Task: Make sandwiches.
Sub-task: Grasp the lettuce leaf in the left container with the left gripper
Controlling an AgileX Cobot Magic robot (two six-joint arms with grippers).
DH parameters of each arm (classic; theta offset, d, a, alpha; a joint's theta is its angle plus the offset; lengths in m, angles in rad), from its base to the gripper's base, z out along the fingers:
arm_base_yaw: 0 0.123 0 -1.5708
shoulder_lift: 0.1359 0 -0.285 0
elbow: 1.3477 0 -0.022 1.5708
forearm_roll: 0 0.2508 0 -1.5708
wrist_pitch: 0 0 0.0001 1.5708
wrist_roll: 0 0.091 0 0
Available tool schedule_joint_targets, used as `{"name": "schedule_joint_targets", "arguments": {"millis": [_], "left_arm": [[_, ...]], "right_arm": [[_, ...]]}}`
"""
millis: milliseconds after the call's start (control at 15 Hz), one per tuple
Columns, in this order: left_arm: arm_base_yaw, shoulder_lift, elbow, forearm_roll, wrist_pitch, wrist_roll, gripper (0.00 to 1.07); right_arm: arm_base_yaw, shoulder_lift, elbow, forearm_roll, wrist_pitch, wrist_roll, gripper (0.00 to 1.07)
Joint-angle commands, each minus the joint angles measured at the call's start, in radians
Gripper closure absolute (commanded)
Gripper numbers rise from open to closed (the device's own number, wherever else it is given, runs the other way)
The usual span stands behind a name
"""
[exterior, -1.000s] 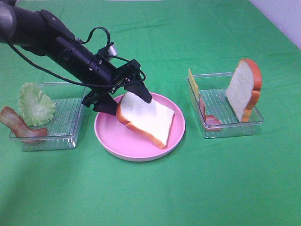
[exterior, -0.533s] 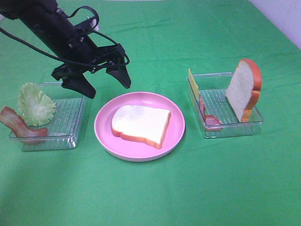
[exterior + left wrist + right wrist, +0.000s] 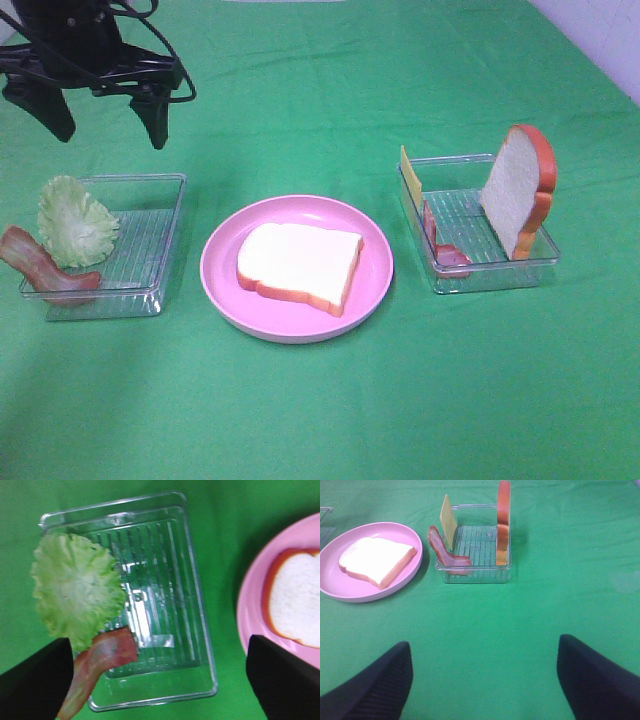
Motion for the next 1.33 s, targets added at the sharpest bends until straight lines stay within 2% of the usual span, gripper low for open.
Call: {"name": "schedule_joint_targets", "arguments": {"millis": [67,467,533,867,1133,1200,1333], "left_arm": [[0.070,-0.009,-0.004,0.030,0.043,-0.014,0.18],[0.206,0.003,-0.004,-0.017,-0.013,0.004,0.18],[0.208,0.043,-0.004,-0.020,-0.012,0.017,0.19],[0.199,0.157,-0.004,-0.043,-0.016,0.013,0.33],[0.199,0.224,-0.004,-0.043,-0.046,0.009,0.35],[0.199,0.229,-0.004,-0.043,-0.055,0.009,0.37],[0.199,0.229,-0.004,-0.043,-0.076,0.009,0.50]], "right_arm": [[-0.005,-0.008,0.000,0.004,-0.009,-0.016,0.32],[-0.005,-0.008,0.000,0.004,-0.009,-0.016,0.32],[-0.005,-0.008,0.000,0.004,-0.009,-0.016,0.32],[-0.005,-0.008,0.000,0.004,-0.009,-0.016,0.32],[-0.005,-0.008,0.000,0.004,-0.009,-0.016,0.32],[-0.005,-0.008,0.000,0.004,-0.009,-0.016,0.32],[-0.005,-0.008,0.000,0.004,-0.009,-0.016,0.32]]}}
